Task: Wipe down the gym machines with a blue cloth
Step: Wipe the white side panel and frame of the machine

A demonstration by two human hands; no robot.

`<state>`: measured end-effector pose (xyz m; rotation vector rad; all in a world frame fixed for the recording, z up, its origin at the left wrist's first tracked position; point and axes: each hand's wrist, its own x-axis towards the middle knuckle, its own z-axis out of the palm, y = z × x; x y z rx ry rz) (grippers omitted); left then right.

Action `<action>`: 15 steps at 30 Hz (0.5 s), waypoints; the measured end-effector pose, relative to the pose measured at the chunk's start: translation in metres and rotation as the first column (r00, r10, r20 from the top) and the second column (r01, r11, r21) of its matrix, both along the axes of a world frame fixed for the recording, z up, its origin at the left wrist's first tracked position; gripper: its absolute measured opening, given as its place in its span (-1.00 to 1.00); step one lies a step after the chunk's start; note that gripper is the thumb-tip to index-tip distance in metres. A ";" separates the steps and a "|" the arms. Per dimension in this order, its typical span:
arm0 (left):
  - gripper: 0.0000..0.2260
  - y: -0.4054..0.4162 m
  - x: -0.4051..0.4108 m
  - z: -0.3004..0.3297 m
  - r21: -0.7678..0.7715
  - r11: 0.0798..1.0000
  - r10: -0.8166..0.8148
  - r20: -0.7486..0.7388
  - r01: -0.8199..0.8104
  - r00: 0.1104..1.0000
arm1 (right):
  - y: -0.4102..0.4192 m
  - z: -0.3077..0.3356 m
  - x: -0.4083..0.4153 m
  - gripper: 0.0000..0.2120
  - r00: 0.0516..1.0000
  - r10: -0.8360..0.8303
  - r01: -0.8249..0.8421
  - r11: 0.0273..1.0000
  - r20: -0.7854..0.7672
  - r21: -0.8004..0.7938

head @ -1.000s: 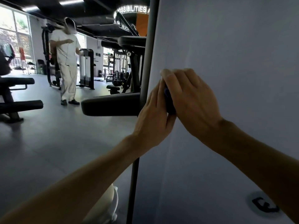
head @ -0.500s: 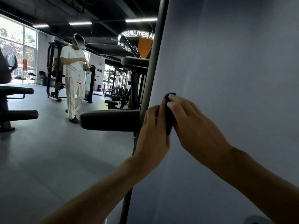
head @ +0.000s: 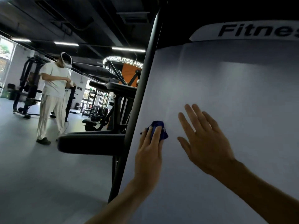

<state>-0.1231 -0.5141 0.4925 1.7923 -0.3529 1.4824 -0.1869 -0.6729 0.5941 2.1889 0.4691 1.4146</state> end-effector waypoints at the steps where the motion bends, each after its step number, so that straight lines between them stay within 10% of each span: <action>1: -0.58 0.003 0.001 0.000 0.002 1.000 0.009 0.021 -0.009 1.000 | -0.001 -0.001 0.004 -0.33 0.999 -0.039 0.039 0.999 0.006 -0.026; 15: -0.55 0.028 0.001 -0.013 0.134 0.988 -0.084 0.056 0.076 0.995 | 0.014 -0.017 0.011 -0.32 0.992 -0.068 0.066 0.997 0.107 0.027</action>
